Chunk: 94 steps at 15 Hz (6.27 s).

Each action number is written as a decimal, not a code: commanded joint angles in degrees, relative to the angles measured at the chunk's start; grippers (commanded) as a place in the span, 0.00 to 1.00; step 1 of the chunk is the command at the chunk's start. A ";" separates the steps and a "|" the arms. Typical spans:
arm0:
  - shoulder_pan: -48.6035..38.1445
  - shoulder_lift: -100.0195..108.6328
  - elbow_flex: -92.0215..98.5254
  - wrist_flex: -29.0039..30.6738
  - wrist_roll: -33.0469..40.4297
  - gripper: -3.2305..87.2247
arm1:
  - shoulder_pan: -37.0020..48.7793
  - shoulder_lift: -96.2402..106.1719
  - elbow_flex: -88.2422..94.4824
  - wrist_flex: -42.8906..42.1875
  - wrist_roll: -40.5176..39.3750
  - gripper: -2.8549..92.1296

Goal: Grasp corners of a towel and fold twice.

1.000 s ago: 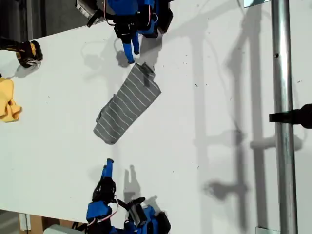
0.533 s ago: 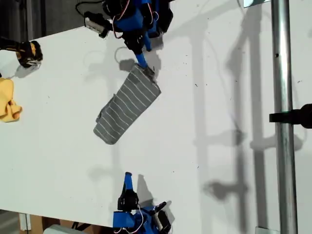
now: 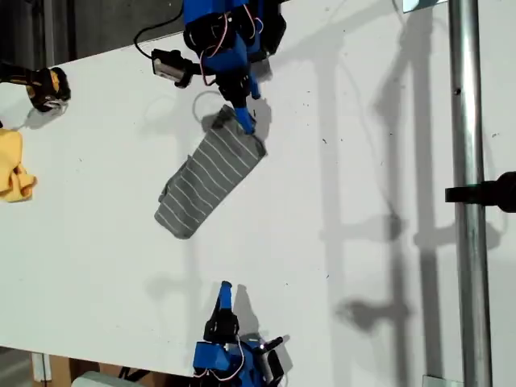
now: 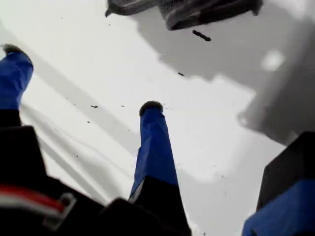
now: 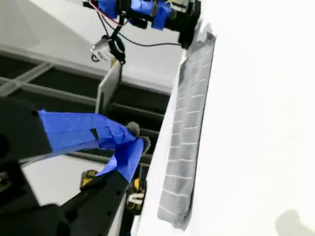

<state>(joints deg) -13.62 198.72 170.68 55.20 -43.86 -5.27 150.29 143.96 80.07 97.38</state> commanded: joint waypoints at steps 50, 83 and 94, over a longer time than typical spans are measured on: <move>1.05 0.53 -2.99 6.68 -2.02 0.01 | 13.01 -29.79 -26.98 5.80 -8.96 0.03; 2.55 0.53 -3.43 4.22 -1.85 0.01 | 34.19 -38.32 -52.56 -19.78 -39.02 0.03; 1.14 0.53 7.73 1.23 -12.92 0.03 | 11.60 38.41 19.69 1.49 -3.25 0.03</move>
<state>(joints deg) -11.60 198.81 177.36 56.78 -52.91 7.21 185.71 160.84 81.04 91.14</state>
